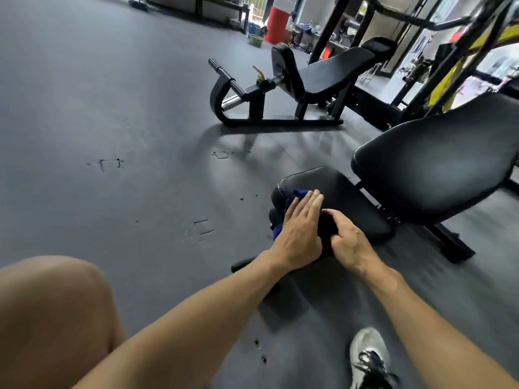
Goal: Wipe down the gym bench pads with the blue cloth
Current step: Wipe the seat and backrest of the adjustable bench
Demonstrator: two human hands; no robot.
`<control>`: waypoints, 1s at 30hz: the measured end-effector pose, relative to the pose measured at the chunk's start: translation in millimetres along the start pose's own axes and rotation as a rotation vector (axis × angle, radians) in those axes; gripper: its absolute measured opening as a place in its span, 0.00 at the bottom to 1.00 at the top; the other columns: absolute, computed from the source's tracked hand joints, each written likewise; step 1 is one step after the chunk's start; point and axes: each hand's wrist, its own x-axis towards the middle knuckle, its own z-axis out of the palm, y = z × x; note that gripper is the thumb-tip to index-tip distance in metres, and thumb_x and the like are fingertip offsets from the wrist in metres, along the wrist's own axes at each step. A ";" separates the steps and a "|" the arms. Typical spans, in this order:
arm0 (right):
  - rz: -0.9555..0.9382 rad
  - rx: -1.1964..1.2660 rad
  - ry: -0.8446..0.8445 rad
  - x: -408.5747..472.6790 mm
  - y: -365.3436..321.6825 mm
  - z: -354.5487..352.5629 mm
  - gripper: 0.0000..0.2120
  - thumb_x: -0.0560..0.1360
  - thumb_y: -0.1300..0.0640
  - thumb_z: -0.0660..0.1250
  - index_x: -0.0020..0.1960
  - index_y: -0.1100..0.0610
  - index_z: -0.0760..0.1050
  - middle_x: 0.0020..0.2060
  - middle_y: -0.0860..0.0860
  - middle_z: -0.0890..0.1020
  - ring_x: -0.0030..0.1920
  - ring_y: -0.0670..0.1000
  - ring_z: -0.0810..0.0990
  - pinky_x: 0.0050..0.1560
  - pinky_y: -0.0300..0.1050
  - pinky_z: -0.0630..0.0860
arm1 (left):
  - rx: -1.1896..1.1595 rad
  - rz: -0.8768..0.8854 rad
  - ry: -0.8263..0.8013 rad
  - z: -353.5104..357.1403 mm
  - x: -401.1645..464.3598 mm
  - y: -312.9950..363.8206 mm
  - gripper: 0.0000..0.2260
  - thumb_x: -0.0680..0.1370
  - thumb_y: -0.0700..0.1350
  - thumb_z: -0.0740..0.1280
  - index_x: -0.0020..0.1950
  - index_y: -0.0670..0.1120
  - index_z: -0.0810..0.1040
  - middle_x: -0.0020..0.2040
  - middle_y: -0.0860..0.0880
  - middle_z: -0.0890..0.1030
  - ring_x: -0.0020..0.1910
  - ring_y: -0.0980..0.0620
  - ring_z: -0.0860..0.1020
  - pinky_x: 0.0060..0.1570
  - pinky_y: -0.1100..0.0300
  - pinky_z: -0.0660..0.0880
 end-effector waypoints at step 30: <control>-0.201 -0.064 0.099 23.7 32.7 8.8 0.18 0.79 0.67 0.58 0.64 0.54 0.75 0.62 0.47 0.76 0.64 0.45 0.73 0.66 0.33 0.65 | 0.354 0.393 0.103 -20.2 15.4 -72.7 0.23 0.83 0.53 0.62 0.67 0.36 0.76 0.66 0.36 0.74 0.71 0.35 0.70 0.75 0.41 0.64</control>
